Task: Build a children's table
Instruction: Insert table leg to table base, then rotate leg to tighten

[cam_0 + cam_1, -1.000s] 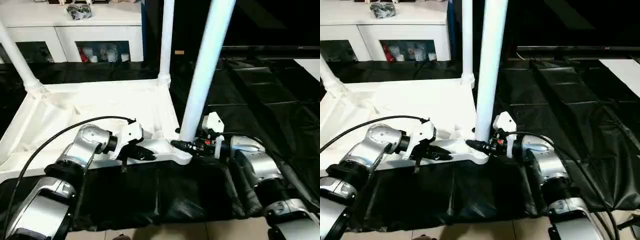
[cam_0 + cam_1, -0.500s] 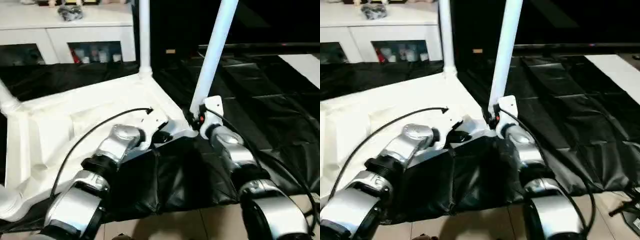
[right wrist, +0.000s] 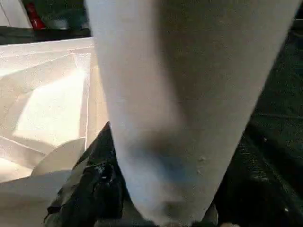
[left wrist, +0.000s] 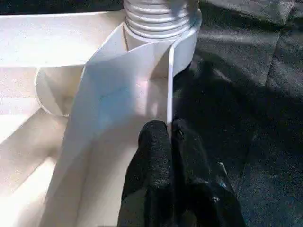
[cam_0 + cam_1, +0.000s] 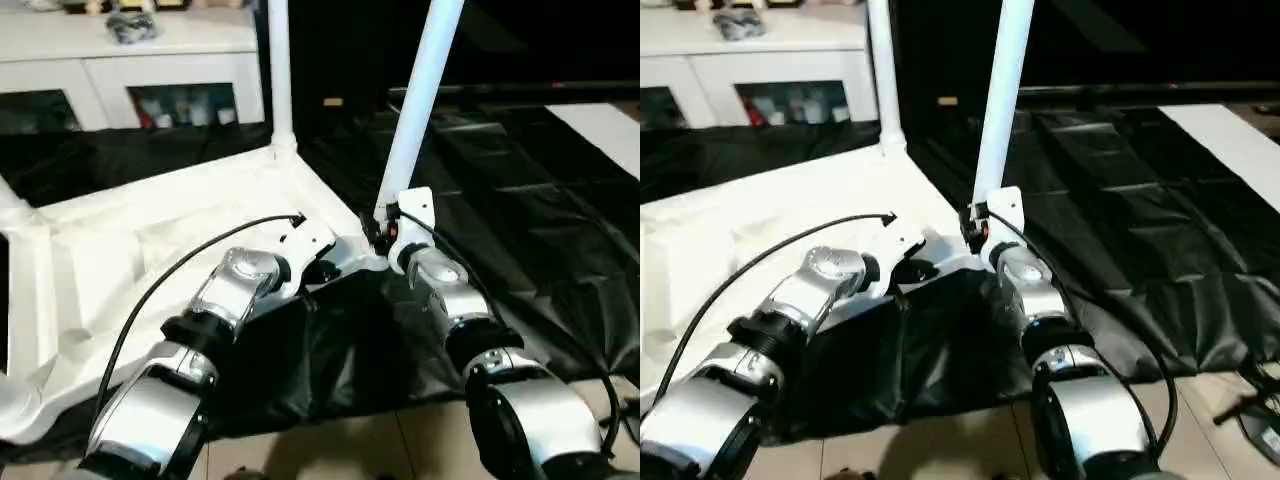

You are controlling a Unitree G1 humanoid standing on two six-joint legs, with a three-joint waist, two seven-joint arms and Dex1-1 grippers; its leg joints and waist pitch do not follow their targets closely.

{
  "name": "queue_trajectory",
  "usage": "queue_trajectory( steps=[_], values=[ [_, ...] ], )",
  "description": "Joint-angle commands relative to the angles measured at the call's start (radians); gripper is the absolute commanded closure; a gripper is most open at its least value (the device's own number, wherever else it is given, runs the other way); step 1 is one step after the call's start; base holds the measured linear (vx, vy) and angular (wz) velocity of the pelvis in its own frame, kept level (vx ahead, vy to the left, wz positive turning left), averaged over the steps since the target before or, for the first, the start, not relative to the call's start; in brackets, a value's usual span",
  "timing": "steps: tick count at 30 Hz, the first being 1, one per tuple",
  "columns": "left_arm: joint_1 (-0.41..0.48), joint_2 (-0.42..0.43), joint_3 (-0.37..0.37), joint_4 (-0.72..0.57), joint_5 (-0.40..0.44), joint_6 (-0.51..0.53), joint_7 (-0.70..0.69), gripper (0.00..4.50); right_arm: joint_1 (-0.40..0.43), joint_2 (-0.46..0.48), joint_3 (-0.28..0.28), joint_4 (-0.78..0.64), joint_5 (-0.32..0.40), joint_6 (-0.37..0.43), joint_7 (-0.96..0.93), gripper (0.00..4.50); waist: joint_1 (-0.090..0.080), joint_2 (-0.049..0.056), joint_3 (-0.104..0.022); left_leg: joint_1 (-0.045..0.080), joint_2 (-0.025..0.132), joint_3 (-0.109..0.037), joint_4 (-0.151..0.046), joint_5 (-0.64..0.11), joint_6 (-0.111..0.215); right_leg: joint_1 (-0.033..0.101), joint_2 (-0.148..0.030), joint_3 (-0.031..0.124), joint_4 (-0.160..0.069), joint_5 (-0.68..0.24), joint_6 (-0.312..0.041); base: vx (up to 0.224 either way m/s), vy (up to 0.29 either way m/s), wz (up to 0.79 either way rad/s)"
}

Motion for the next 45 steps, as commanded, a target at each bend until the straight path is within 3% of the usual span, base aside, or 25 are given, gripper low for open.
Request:
queue_trajectory(
  steps=[1,2,3,4,5,6,7,8,10,11,13,14,16,20,23,24,33,40,45],
  values=[
    [-0.012,-0.035,-0.016,-0.042,-0.014,-0.01,0.003,4.5,0.032,0.05,-0.007,0.074,0.031,0.038,0.049,1.8,0.057,0.025,-0.045,-0.097,0.051,0.02,-0.159,-0.807,-0.028,0.092,0.017,0.076,0.177,-0.22,-0.035,0.154,0.058,-0.32],
    [-0.009,-0.032,-0.016,-0.045,-0.015,-0.01,-0.002,4.5,0.027,0.051,-0.013,0.075,0.035,0.035,0.056,1.78,0.03,-0.019,-0.068,0.01,0.035,0.018,-0.132,-0.716,0.019,0.029,0.005,0.16,0.166,-0.26,-0.032,0.229,-0.054,-0.07],
    [-0.009,-0.032,-0.016,-0.046,-0.015,-0.01,-0.003,4.5,0.026,0.052,-0.015,0.076,0.035,0.034,0.056,1.69,0.032,-0.067,-0.081,0.05,0.007,0.009,-0.087,-0.556,-0.013,-0.006,-0.037,0.18,0.096,-0.447,-0.017,0.093,-0.15,0.01],
    [-0.006,-0.028,-0.016,-0.051,-0.017,-0.01,-0.009,4.5,0.02,0.053,-0.022,0.079,0.037,0.028,0.065,1.5,0.053,-0.061,-0.066,0.002,-0.006,0.001,-0.022,-0.271,-0.009,-0.013,-0.106,0.212,0.0,-0.706,-0.066,0.093,-0.15,0.01],
    [-0.003,-0.024,-0.016,-0.054,-0.018,-0.013,-0.017,4.5,0.016,0.052,-0.023,0.081,0.035,0.02,0.074,1.5,0.068,-0.054,-0.077,-0.02,0.004,-0.001,-0.033,-0.145,0.006,0.014,-0.103,0.215,0.014,-0.64,-0.078,0.066,-0.096,-0.15],
    [-0.001,-0.02,-0.018,-0.058,-0.019,-0.018,-0.026,4.5,0.014,0.05,-0.024,0.081,0.036,0.015,0.088,1.39,0.074,-0.046,-0.094,-0.049,-0.002,0.002,-0.045,0.099,0.021,0.03,-0.042,0.182,0.066,-0.27,-0.096,0.097,-0.047,-0.15],
    [0.001,-0.014,-0.018,-0.061,-0.02,-0.023,-0.035,4.5,0.011,0.048,-0.023,0.08,0.035,0.007,0.099,1.33,0.072,-0.029,-0.1,-0.035,-0.005,0.005,-0.037,0.171,0.027,0.017,-0.021,0.17,0.084,-0.007,-0.136,0.097,-0.047,-0.15],
    [0.004,-0.008,-0.018,-0.066,-0.02,-0.027,-0.046,4.5,0.008,0.045,-0.023,0.08,0.035,0.0,0.11,1.24,0.066,-0.024,-0.1,-0.058,-0.017,0.009,-0.041,0.119,0.019,0.024,-0.001,0.163,0.095,0.134,-0.16,0.06,-0.007,-0.12],
    [0.011,0.007,-0.02,-0.075,-0.018,-0.04,-0.068,4.5,0.008,0.038,-0.023,0.072,0.037,-0.014,0.152,1.03,0.062,-0.016,-0.112,-0.043,-0.011,0.011,-0.032,0.055,0.018,0.019,0.001,0.168,0.104,0.251,-0.194,0.0,0.0,0.0],
    [0.015,0.014,-0.021,-0.079,-0.018,-0.046,-0.078,4.5,0.009,0.035,-0.021,0.068,0.035,-0.019,0.165,0.98,0.06,-0.014,-0.111,-0.046,-0.011,0.01,-0.035,0.047,0.023,0.021,0.004,0.164,0.103,0.266,-0.197,0.0,0.0,0.0],
    [0.019,0.023,-0.022,-0.084,-0.019,-0.052,-0.091,4.5,0.011,0.028,-0.015,0.063,0.028,-0.029,0.181,0.93,0.052,-0.014,-0.108,-0.042,-0.005,0.012,-0.04,-0.026,0.028,0.019,0.005,0.163,0.096,0.22,-0.207,0.0,0.0,0.0],
    [0.03,0.044,-0.024,-0.094,-0.021,-0.072,-0.121,4.5,0.02,0.011,0.0,0.046,0.016,-0.049,0.232,0.7,0.051,-0.011,-0.108,-0.04,-0.003,0.012,-0.042,-0.047,0.028,0.019,0.002,0.164,0.092,0.185,-0.212,0.0,0.0,0.0],
    [0.042,0.068,-0.027,-0.11,-0.027,-0.096,-0.166,4.5,0.034,-0.009,0.017,0.023,0.009,-0.063,0.304,0.7,0.049,-0.011,-0.105,-0.04,0.0,0.015,-0.045,-0.078,0.032,0.019,0.0,0.164,0.086,0.138,-0.216,0.0,0.0,0.0],
    [0.058,0.105,-0.032,-0.128,-0.039,-0.132,-0.233,4.5,0.06,-0.047,0.046,-0.015,0.002,-0.074,0.428,0.7,0.048,-0.015,-0.105,-0.039,0.004,0.019,-0.044,-0.079,0.042,0.018,0.0,0.167,0.086,0.12,-0.234,0.0,0.0,0.0],
    [0.068,0.134,-0.038,-0.134,-0.05,-0.167,-0.294,4.5,0.081,-0.078,0.065,-0.053,0.008,-0.062,0.538,0.7,0.058,-0.012,-0.107,-0.038,0.004,0.021,-0.039,-0.058,0.056,0.016,0.001,0.167,0.089,0.144,-0.241,0.0,0.0,0.0],
    [0.07,0.137,-0.039,-0.135,-0.052,-0.17,-0.301,4.5,0.083,-0.082,0.069,-0.057,0.008,-0.06,0.551,0.7,0.061,-0.017,-0.107,-0.038,0.004,0.022,-0.037,-0.048,0.063,0.016,0.0,0.168,0.091,0.158,-0.245,0.0,0.0,0.0],
    [0.099,0.207,-0.04,-0.164,-0.125,-0.237,-0.535,4.5,0.149,-0.212,0.193,-0.184,-0.013,0.025,0.94,0.7,0.067,-0.024,-0.108,-0.039,0.004,0.023,-0.032,-0.034,0.088,0.018,0.002,0.166,0.097,0.172,-0.256,0.0,0.0,0.0],
    [0.102,0.235,-0.07,-0.155,-0.121,-0.275,-0.625,4.5,0.162,-0.25,0.237,-0.246,-0.013,0.067,1.068,1.29,0.07,-0.023,-0.107,-0.036,0.007,0.023,-0.032,-0.062,0.077,0.013,-0.001,0.169,0.096,0.126,-0.274,0.0,0.0,0.0],
    [0.092,0.232,-0.075,-0.13,-0.111,-0.29,-0.643,4.5,0.17,-0.265,0.267,-0.276,-0.031,0.087,1.106,1.67,0.078,-0.024,-0.106,-0.036,0.007,0.024,-0.033,-0.079,0.065,0.012,-0.003,0.171,0.096,0.097,-0.269,0.0,0.0,0.0]
  ],
)
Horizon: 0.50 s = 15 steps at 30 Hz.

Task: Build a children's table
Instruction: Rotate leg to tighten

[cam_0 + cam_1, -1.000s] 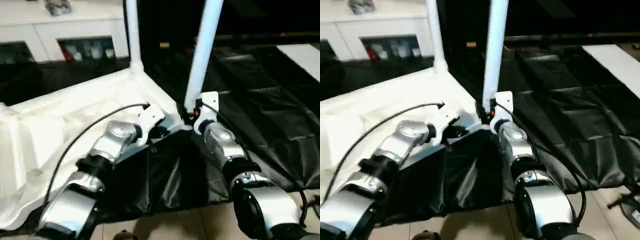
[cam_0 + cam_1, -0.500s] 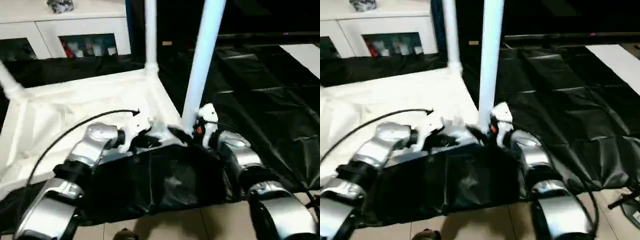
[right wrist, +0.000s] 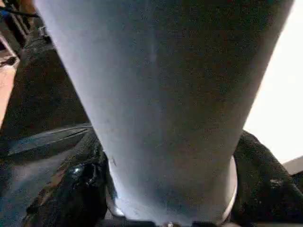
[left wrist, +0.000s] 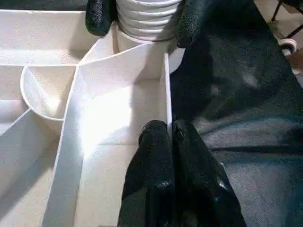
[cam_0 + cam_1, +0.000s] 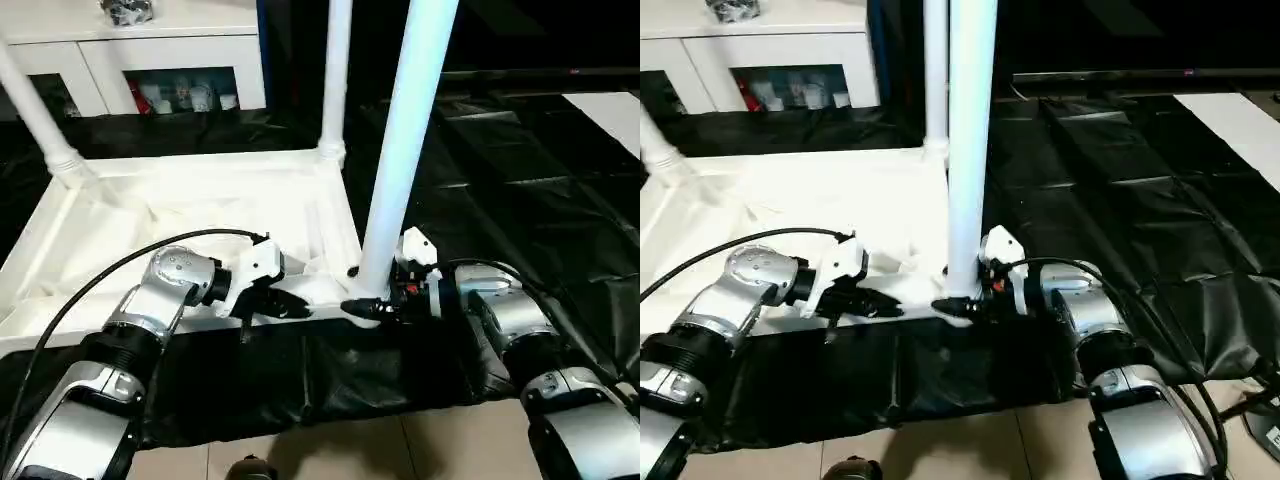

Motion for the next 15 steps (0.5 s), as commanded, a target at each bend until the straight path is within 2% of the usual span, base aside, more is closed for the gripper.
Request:
queue_trajectory(
  steps=[1,5,7,8,9,10,11,12,13,14,15],
  values=[
    [-0.016,-0.028,-0.028,-0.009,-0.003,-0.026,-0.039,4.5,0.008,0.006,0.046,-0.011,-0.03,0.019,0.029,1.72,-0.005,-0.003,-0.067,0.027,0.001,0.018,-0.046,-0.165,0.078,0.04,-0.039,0.034,-0.061,0.158,-0.282,0.0,0.0,0.0],
    [-0.032,-0.041,-0.018,0.016,-0.006,-0.014,-0.018,4.5,0.023,0.014,0.046,-0.022,-0.027,0.029,0.018,1.75,-0.001,-0.007,-0.067,0.027,0.0,0.02,-0.045,-0.164,0.071,0.038,-0.039,0.038,-0.06,0.146,-0.277,0.0,0.0,0.0],
    [-0.042,-0.055,-0.005,0.033,-0.002,0.002,0.031,4.5,0.028,0.035,0.02,-0.014,-0.015,0.043,-0.049,1.75,-0.001,-0.008,-0.068,0.027,0.0,0.02,-0.044,-0.159,0.072,0.037,-0.039,0.039,-0.058,0.147,-0.275,0.0,0.0,0.0],
    [-0.048,-0.062,-0.001,0.041,0.004,0.012,0.059,4.5,0.029,0.046,0.008,-0.008,-0.011,0.047,-0.084,1.75,0.0,-0.011,-0.065,0.028,0.0,0.022,-0.046,-0.173,0.068,0.035,-0.039,0.041,-0.061,0.121,-0.272,0.0,0.0,0.0],
    [-0.06,-0.075,0.007,0.057,0.016,0.025,0.114,4.5,0.028,0.067,-0.013,0.01,-0.013,0.05,-0.167,1.75,0.0,-0.01,-0.063,0.028,0.0,0.022,-0.048,-0.183,0.062,0.033,-0.039,0.042,-0.062,0.1,-0.269,0.0,0.0,0.0],
    [-0.071,-0.086,0.013,0.072,0.025,0.032,0.157,4.5,0.026,0.082,-0.027,0.026,-0.018,0.051,-0.237,1.75,-0.002,-0.007,-0.059,0.032,0.002,0.021,-0.054,-0.212,0.042,0.03,-0.042,0.045,-0.067,0.042,-0.26,0.0,0.0,0.0],
    [-0.083,-0.101,0.023,0.084,0.029,0.053,0.204,4.5,0.023,0.098,-0.038,0.046,-0.023,0.043,-0.301,1.76,-0.005,-0.008,-0.058,0.033,0.002,0.019,-0.061,-0.241,0.018,0.032,-0.045,0.045,-0.072,-0.026,-0.248,0.0,0.0,0.0],
    [-0.083,-0.101,0.023,0.084,0.029,0.053,0.204,4.5,0.023,0.098,-0.038,0.046,-0.023,0.043,-0.301,1.76,-0.006,-0.009,-0.057,0.034,0.003,0.019,-0.063,-0.258,0.009,0.031,-0.046,0.046,-0.076,-0.058,-0.242,0.0,0.0,0.0],
    [-0.099,-0.126,0.034,0.097,0.034,0.082,0.267,4.5,0.016,0.123,-0.056,0.075,-0.029,0.032,-0.404,1.76,-0.008,-0.011,-0.054,0.034,0.002,0.019,-0.065,-0.276,0.002,0.031,-0.046,0.046,-0.08,-0.089,-0.235,0.0,0.0,0.0],
    [-0.11,-0.146,0.037,0.102,0.042,0.101,0.315,4.5,0.005,0.148,-0.076,0.101,-0.031,0.033,-0.502,1.76,-0.013,-0.01,-0.05,0.039,0.002,0.019,-0.071,-0.327,-0.021,0.026,-0.049,0.052,-0.088,-0.172,-0.216,0.0,0.0,0.0],
    [-0.11,-0.146,0.037,0.102,0.042,0.101,0.315,4.5,0.005,0.148,-0.076,0.101,-0.031,0.033,-0.502,1.76,-0.017,-0.011,-0.049,0.04,0.001,0.02,-0.073,-0.339,-0.026,0.025,-0.05,0.054,-0.091,-0.194,-0.212,0.0,0.0,0.0]
  ],
)
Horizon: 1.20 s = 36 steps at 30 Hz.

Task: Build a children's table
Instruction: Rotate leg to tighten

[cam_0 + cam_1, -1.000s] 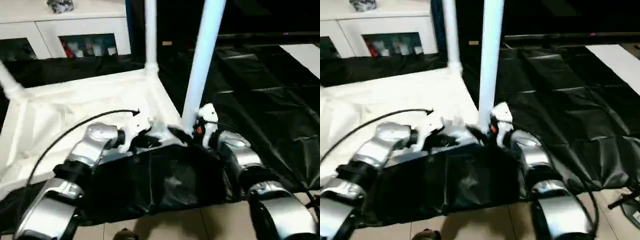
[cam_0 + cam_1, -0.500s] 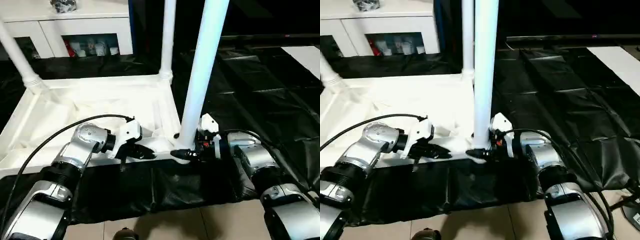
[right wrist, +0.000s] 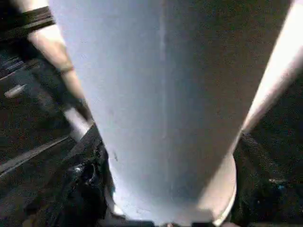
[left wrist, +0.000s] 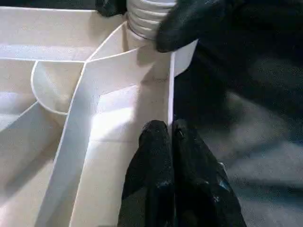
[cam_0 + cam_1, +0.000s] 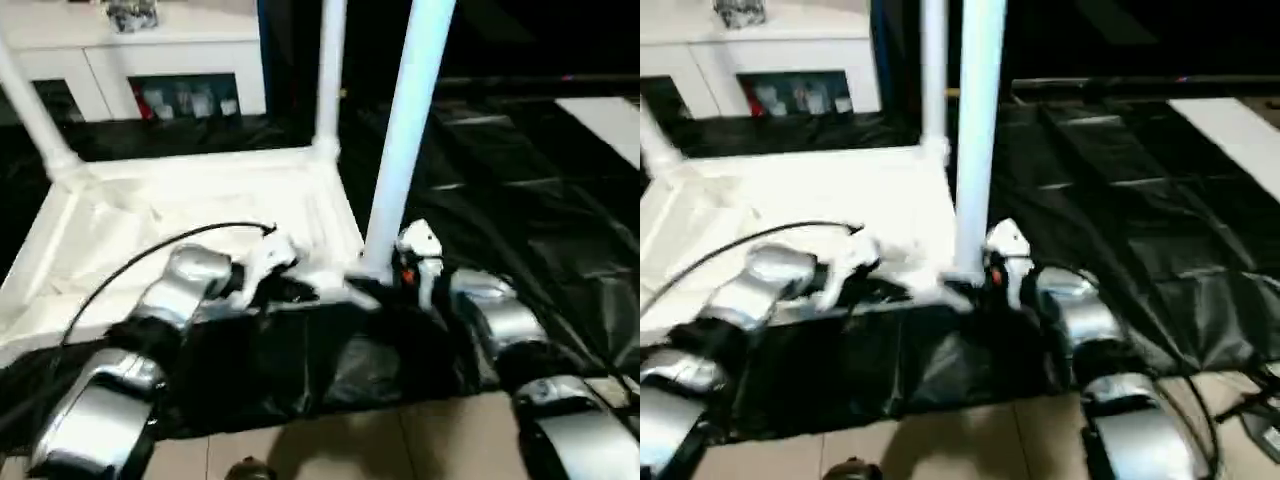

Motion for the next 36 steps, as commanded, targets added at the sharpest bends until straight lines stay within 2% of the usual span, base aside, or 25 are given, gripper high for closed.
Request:
queue_trajectory(
  steps=[1,2,3,4,5,9,11,12,13,15,17,19,20,21,23,25,27,30,33,35,36],
  values=[
    [-0.042,-0.059,0.011,-0.008,0.004,0.022,0.103,4.5,-0.004,0.062,0.019,0.056,-0.019,0.02,-0.113,1.76,-0.008,-0.005,-0.053,0.025,0.003,0.004,-0.073,-0.332,-0.027,0.027,-0.051,0.034,-0.1,-0.213,-0.2,0.0,0.0,0.0],
    [-0.049,-0.08,0.016,-0.003,0.008,0.036,0.144,4.5,-0.012,0.084,0.006,0.073,-0.019,0.015,-0.179,1.76,-0.012,-0.005,-0.053,0.025,0.003,0.005,-0.073,-0.324,-0.026,0.024,-0.048,0.036,-0.1,-0.194,-0.199,0.0,0.0,0.0],
    [-0.057,-0.109,0.024,0.001,0.009,0.058,0.198,4.5,-0.023,0.109,-0.007,0.094,-0.019,0.014,-0.255,1.76,-0.014,0.005,-0.053,0.026,0.003,0.004,-0.072,-0.325,-0.027,0.023,-0.048,0.037,-0.098,-0.183,-0.201,0.0,0.0,0.0],
    [-0.06,-0.123,0.028,0.002,0.011,0.066,0.226,4.5,-0.029,0.122,-0.014,0.104,-0.018,0.014,-0.291,1.76,-0.018,0.001,-0.053,0.025,0.002,0.006,-0.072,-0.322,-0.03,0.022,-0.046,0.038,-0.1,-0.171,-0.202,0.0,0.0,0.0],
    [-0.064,-0.162,0.028,0.004,0.019,0.083,0.287,4.5,-0.051,0.164,-0.046,0.138,-0.008,0.015,-0.399,1.76,-0.017,0.0,-0.057,0.027,0.001,0.008,-0.068,-0.3,-0.025,0.022,-0.045,0.039,-0.097,-0.135,-0.207,0.0,0.0,0.0],
    [-0.048,-0.2,0.012,-0.007,0.035,0.078,0.323,4.5,-0.076,0.214,-0.057,0.17,-0.01,-0.012,-0.462,1.76,-0.015,-0.006,-0.061,0.019,-0.004,0.009,-0.062,-0.235,0.001,0.029,-0.04,0.037,-0.091,-0.028,-0.205,0.0,0.0,0.0],
    [-0.043,-0.203,0.009,-0.01,0.037,0.073,0.324,4.5,-0.079,0.22,-0.054,0.173,-0.015,-0.024,-0.46,1.76,-0.013,-0.005,-0.063,0.018,-0.006,0.01,-0.059,-0.209,0.02,0.032,-0.038,0.035,-0.088,0.021,-0.203,0.0,0.0,0.0],
    [-0.038,-0.203,0.006,-0.013,0.038,0.067,0.318,4.5,-0.083,0.226,-0.056,0.178,-0.015,-0.035,-0.459,1.21,-0.013,-0.005,-0.062,0.018,-0.006,0.011,-0.059,-0.209,0.023,0.031,-0.038,0.035,-0.088,0.025,-0.204,0.0,0.0,0.0],
    [-0.033,-0.202,0.005,-0.015,0.039,0.066,0.315,4.5,-0.086,0.229,-0.061,0.182,-0.012,-0.044,-0.455,1.21,-0.013,-0.009,-0.06,0.018,-0.006,0.011,-0.06,-0.216,0.027,0.031,-0.038,0.035,-0.09,0.013,-0.203,0.0,0.0,0.0],
    [-0.022,-0.192,0.005,-0.022,0.041,0.055,0.299,4.5,-0.094,0.23,-0.071,0.19,-0.006,-0.055,-0.442,1.0,-0.015,-0.006,-0.057,0.018,-0.005,0.01,-0.064,-0.243,0.024,0.03,-0.04,0.035,-0.094,-0.034,-0.201,0.0,0.0,0.0],
    [-0.009,-0.173,0.001,-0.031,0.035,0.023,0.264,4.5,-0.096,0.221,-0.079,0.189,0.005,-0.056,-0.394,0.77,-0.015,-0.005,-0.057,0.019,-0.002,0.009,-0.067,-0.272,0.021,0.029,-0.041,0.036,-0.099,-0.079,-0.195,0.0,0.0,0.0],
    [0.004,-0.158,-0.002,-0.045,0.026,0.004,0.224,4.5,-0.092,0.203,-0.067,0.182,-0.006,-0.074,-0.36,0.55,-0.016,-0.007,-0.058,0.018,-0.002,0.009,-0.067,-0.259,0.022,0.031,-0.042,0.036,-0.097,-0.068,-0.193,0.0,0.0,0.0],
    [0.007,-0.155,-0.002,-0.049,0.023,-0.002,0.212,4.5,-0.09,0.199,-0.064,0.18,-0.008,-0.076,-0.35,0.55,-0.019,-0.008,-0.06,0.014,-0.004,0.01,-0.065,-0.234,0.025,0.034,-0.04,0.037,-0.093,-0.037,-0.193,0.0,0.0,0.0],
    [0.013,-0.149,-0.003,-0.056,0.016,-0.011,0.19,4.5,-0.087,0.19,-0.059,0.176,-0.011,-0.081,-0.332,0.55,-0.018,-0.007,-0.06,0.014,-0.004,0.01,-0.064,-0.224,0.028,0.033,-0.039,0.036,-0.093,-0.023,-0.195,0.0,0.0,0.0],
    [0.043,-0.1,-0.015,-0.087,-0.008,-0.052,0.058,4.5,-0.064,0.136,-0.024,0.139,-0.014,-0.095,-0.172,0.55,-0.017,-0.008,-0.063,0.007,-0.005,0.011,-0.058,-0.185,0.05,0.039,-0.037,0.033,-0.086,0.044,-0.203,0.0,0.0,0.0],
    [0.052,-0.085,-0.014,-0.098,-0.024,-0.056,0.011,4.5,-0.053,0.116,-0.007,0.123,-0.015,-0.099,-0.107,0.55,-0.017,-0.008,-0.064,0.008,-0.005,0.013,-0.053,-0.16,0.061,0.037,-0.033,0.033,-0.08,0.096,-0.212,0.0,0.0,0.0],
    [0.061,-0.066,-0.009,-0.116,-0.051,-0.047,-0.054,4.5,-0.032,0.083,0.02,0.09,-0.012,-0.098,0.002,0.55,-0.015,-0.005,-0.067,0.011,-0.005,0.016,-0.045,-0.136,0.088,0.034,-0.028,0.032,-0.072,0.177,-0.236,0.0,0.0,0.0],
    [0.065,-0.034,-0.009,-0.124,-0.068,-0.047,-0.124,4.5,-0.003,0.028,0.065,0.035,-0.009,-0.086,0.176,0.55,-0.013,-0.006,-0.067,0.012,-0.004,0.015,-0.045,-0.151,0.102,0.034,-0.027,0.03,-0.071,0.177,-0.248,0.0,0.0,0.0],
    [0.062,-0.006,-0.007,-0.118,-0.072,-0.055,-0.181,4.5,0.019,-0.018,0.105,-0.02,-0.005,-0.056,0.331,0.55,-0.01,-0.007,-0.063,0.014,-0.002,0.016,-0.047,-0.186,0.097,0.033,-0.029,0.032,-0.077,0.119,-0.253,0.0,0.0,0.0],
    [0.062,-0.002,-0.006,-0.119,-0.074,-0.054,-0.196,4.5,0.023,-0.027,0.115,-0.032,-0.003,-0.049,0.362,0.55,-0.011,-0.006,-0.062,0.015,0.001,0.015,-0.051,-0.209,0.088,0.031,-0.033,0.033,-0.079,0.075,-0.254,0.0,0.0,0.0],
    [0.063,0.011,-0.007,-0.123,-0.078,-0.052,-0.232,4.5,0.034,-0.05,0.139,-0.062,-0.004,-0.026,0.435,0.81,-0.01,-0.006,-0.06,0.017,0.002,0.015,-0.053,-0.221,0.082,0.03,-0.033,0.033,-0.082,0.047,-0.255,0.0,0.0,0.0]
  ],
)
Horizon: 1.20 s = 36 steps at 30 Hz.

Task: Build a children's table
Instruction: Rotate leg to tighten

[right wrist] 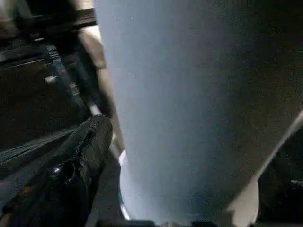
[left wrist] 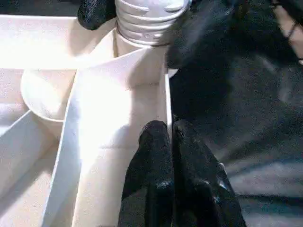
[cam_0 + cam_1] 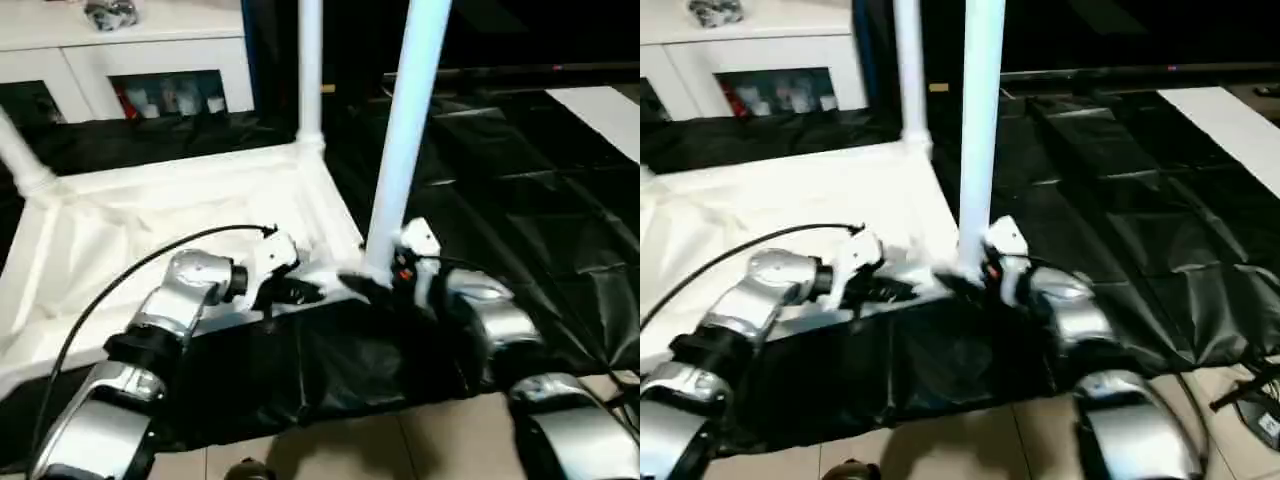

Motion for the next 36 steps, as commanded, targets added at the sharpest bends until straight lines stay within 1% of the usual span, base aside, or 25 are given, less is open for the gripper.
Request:
queue_trajectory(
  steps=[1,2,3,6,8,9,11,13,15,16,17,18,19,22,23,24,25,26,27,28,29,32,33,34,36],
  values=[
    [-0.007,-0.017,-0.032,-0.034,-0.042,-0.03,-0.078,4.5,0.026,0.004,0.1,-0.052,-0.014,0.05,0.143,0.81,-0.001,-0.009,-0.059,0.025,0.003,0.011,-0.05,-0.226,0.076,0.039,-0.035,0.025,-0.076,0.031,-0.257,0.0,0.0,0.0],
    [-0.007,-0.015,-0.033,-0.035,-0.042,-0.03,-0.083,4.5,0.027,0.001,0.103,-0.057,-0.014,0.054,0.151,0.88,-0.001,-0.009,-0.058,0.023,0.004,0.01,-0.051,-0.226,0.075,0.039,-0.035,0.025,-0.075,0.028,-0.256,0.0,0.0,0.0],
    [-0.006,-0.005,-0.038,-0.038,-0.043,-0.03,-0.104,4.5,0.033,-0.012,0.118,-0.08,-0.017,0.069,0.182,0.91,0.0,-0.008,-0.058,0.024,0.005,0.01,-0.053,-0.231,0.071,0.037,-0.037,0.026,-0.077,0.017,-0.256,0.0,0.0,0.0],
    [-0.007,0.003,-0.042,-0.039,-0.044,-0.033,-0.133,4.5,0.041,-0.024,0.134,-0.104,-0.023,0.084,0.213,1.23,0.003,-0.009,-0.059,0.024,0.005,0.01,-0.052,-0.224,0.065,0.036,-0.038,0.027,-0.074,0.022,-0.257,0.0,0.0,0.0],
    [-0.008,0.007,-0.046,-0.038,-0.041,-0.035,-0.147,4.5,0.049,-0.03,0.143,-0.117,-0.028,0.09,0.225,1.3,0.004,-0.01,-0.059,0.024,0.005,0.01,-0.052,-0.224,0.062,0.036,-0.039,0.027,-0.075,0.017,-0.257,0.0,0.0,0.0],
    [-0.008,0.009,-0.047,-0.036,-0.037,-0.039,-0.152,4.5,0.055,-0.03,0.146,-0.123,-0.031,0.09,0.227,1.33,0.006,-0.011,-0.059,0.025,0.005,0.01,-0.052,-0.22,0.062,0.035,-0.039,0.027,-0.075,0.019,-0.257,0.0,0.0,0.0],
    [-0.01,0.01,-0.043,-0.032,-0.035,-0.039,-0.151,4.5,0.063,-0.026,0.146,-0.129,-0.031,0.091,0.216,1.57,0.007,-0.01,-0.061,0.024,0.005,0.01,-0.051,-0.207,0.062,0.036,-0.039,0.027,-0.072,0.041,-0.258,0.0,0.0,0.0],
    [-0.012,0.008,-0.04,-0.028,-0.034,-0.041,-0.144,4.5,0.066,-0.024,0.144,-0.132,-0.031,0.09,0.206,1.66,0.008,-0.01,-0.061,0.023,0.004,0.01,-0.05,-0.203,0.063,0.037,-0.038,0.026,-0.071,0.048,-0.258,0.0,0.0,0.0],
    [-0.02,-0.006,-0.025,-0.014,-0.036,-0.035,-0.103,4.5,0.066,0.001,0.111,-0.115,-0.022,0.09,0.121,1.69,0.009,-0.01,-0.061,0.024,0.004,0.01,-0.05,-0.201,0.063,0.036,-0.039,0.026,-0.071,0.049,-0.258,0.0,0.0,0.0],
    [-0.024,-0.016,-0.017,-0.01,-0.037,-0.026,-0.08,4.5,0.06,0.016,0.09,-0.095,-0.021,0.09,0.065,1.71,0.008,-0.01,-0.059,0.024,0.004,0.01,-0.052,-0.211,0.056,0.034,-0.039,0.026,-0.073,0.031,-0.255,0.0,0.0,0.0],
    [-0.033,-0.036,-0.001,-0.004,-0.042,-0.006,-0.036,4.5,0.047,0.042,0.057,-0.062,-0.018,0.09,-0.027,1.73,0.006,-0.007,-0.056,0.025,0.004,0.009,-0.056,-0.237,0.039,0.032,-0.042,0.027,-0.076,-0.014,-0.251,0.0,0.0,0.0],
    [-0.037,-0.046,0.006,-0.003,-0.044,0.005,-0.016,4.5,0.041,0.053,0.043,-0.049,-0.016,0.089,-0.064,1.73,0.003,-0.007,-0.053,0.025,0.004,0.009,-0.06,-0.259,0.029,0.03,-0.043,0.029,-0.08,-0.051,-0.247,0.0,0.0,0.0],
    [-0.044,-0.056,0.012,0.003,-0.041,0.014,0.014,4.5,0.035,0.064,0.032,-0.035,-0.018,0.087,-0.11,1.73,0.0,-0.009,-0.052,0.029,0.003,0.007,-0.064,-0.293,0.01,0.031,-0.045,0.029,-0.086,-0.124,-0.237,0.0,0.0,0.0],
    [-0.07,-0.092,0.023,0.031,-0.018,0.044,0.123,4.5,0.013,0.103,-0.009,0.011,-0.027,0.092,-0.284,1.74,-0.009,-0.009,-0.05,0.029,0.003,0.004,-0.069,-0.307,-0.013,0.03,-0.046,0.034,-0.092,-0.185,-0.211,0.0,0.0,0.0],
    [-0.08,-0.108,0.027,0.043,-0.009,0.049,0.169,4.5,0.005,0.118,-0.023,0.027,-0.027,0.093,-0.341,1.75,-0.01,-0.01,-0.052,0.029,0.002,0.005,-0.068,-0.295,-0.013,0.03,-0.044,0.036,-0.092,-0.168,-0.205,0.0,0.0,0.0],
    [-0.088,-0.126,0.032,0.05,-0.007,0.058,0.206,4.5,-0.003,0.133,-0.036,0.044,-0.026,0.095,-0.399,1.75,-0.011,-0.009,-0.053,0.029,0.002,0.005,-0.067,-0.29,-0.015,0.029,-0.044,0.037,-0.091,-0.156,-0.206,0.0,0.0,0.0],
    [-0.099,-0.15,0.035,0.06,0.006,0.068,0.269,4.5,-0.013,0.153,-0.051,0.067,-0.026,0.096,-0.474,1.75,-0.015,-0.009,-0.053,0.028,0.0,0.005,-0.066,-0.279,-0.017,0.03,-0.041,0.037,-0.089,-0.136,-0.207,0.0,0.0,0.0],
    [-0.104,-0.162,0.035,0.064,0.014,0.071,0.304,4.5,-0.019,0.164,-0.058,0.08,-0.025,0.096,-0.515,1.75,-0.014,-0.008,-0.054,0.029,0.0,0.005,-0.066,-0.276,-0.018,0.029,-0.04,0.037,-0.089,-0.126,-0.206,0.0,0.0,0.0],
    [-0.109,-0.18,0.032,0.066,0.025,0.077,0.339,4.5,-0.028,0.182,-0.072,0.1,-0.025,0.099,-0.572,1.75,-0.013,-0.009,-0.055,0.029,0.0,0.006,-0.064,-0.265,-0.014,0.03,-0.04,0.037,-0.088,-0.098,-0.208,0.0,0.0,0.0],
    [-0.111,-0.195,0.027,0.065,0.035,0.077,0.368,4.5,-0.035,0.198,-0.081,0.116,-0.025,0.099,-0.616,1.75,-0.014,-0.006,-0.057,0.028,-0.001,0.006,-0.063,-0.251,-0.012,0.03,-0.039,0.037,-0.086,-0.067,-0.209,0.0,0.0,0.0],
    [-0.11,-0.211,0.024,0.062,0.041,0.079,0.391,4.5,-0.043,0.215,-0.091,0.131,-0.027,0.096,-0.66,1.75,-0.013,-0.008,-0.059,0.027,-0.003,0.007,-0.061,-0.238,-0.007,0.032,-0.037,0.036,-0.085,-0.039,-0.208,0.0,0.0,0.0],
    [-0.1,-0.236,0.014,0.051,0.054,0.076,0.413,4.5,-0.058,0.247,-0.108,0.159,-0.024,0.068,-0.72,1.75,-0.012,-0.007,-0.06,0.025,-0.005,0.008,-0.059,-0.213,0.008,0.035,-0.036,0.034,-0.082,0.017,-0.207,0.0,0.0,0.0],
    [-0.096,-0.238,0.01,0.048,0.057,0.074,0.411,4.5,-0.061,0.256,-0.112,0.161,-0.017,0.058,-0.709,1.4,-0.011,-0.01,-0.061,0.026,-0.005,0.008,-0.058,-0.215,0.015,0.035,-0.036,0.034,-0.082,0.02,-0.207,0.0,0.0,0.0],
    [-0.096,-0.238,0.01,0.048,0.057,0.074,0.411,4.5,-0.061,0.256,-0.112,0.161,-0.017,0.058,-0.709,1.4,-0.011,-0.01,-0.061,0.026,-0.005,0.008,-0.058,-0.215,0.015,0.035,-0.036,0.034,-0.082,0.02,-0.207,0.0,0.0,0.0],
    [-0.085,-0.236,0.002,0.045,0.059,0.063,0.403,4.5,-0.064,0.266,-0.089,0.164,-0.034,0.023,-0.673,1.05,-0.011,-0.01,-0.059,0.025,-0.004,0.009,-0.06,-0.225,0.021,0.035,-0.036,0.034,-0.085,0.008,-0.205,0.0,0.0,0.0]
  ],
)
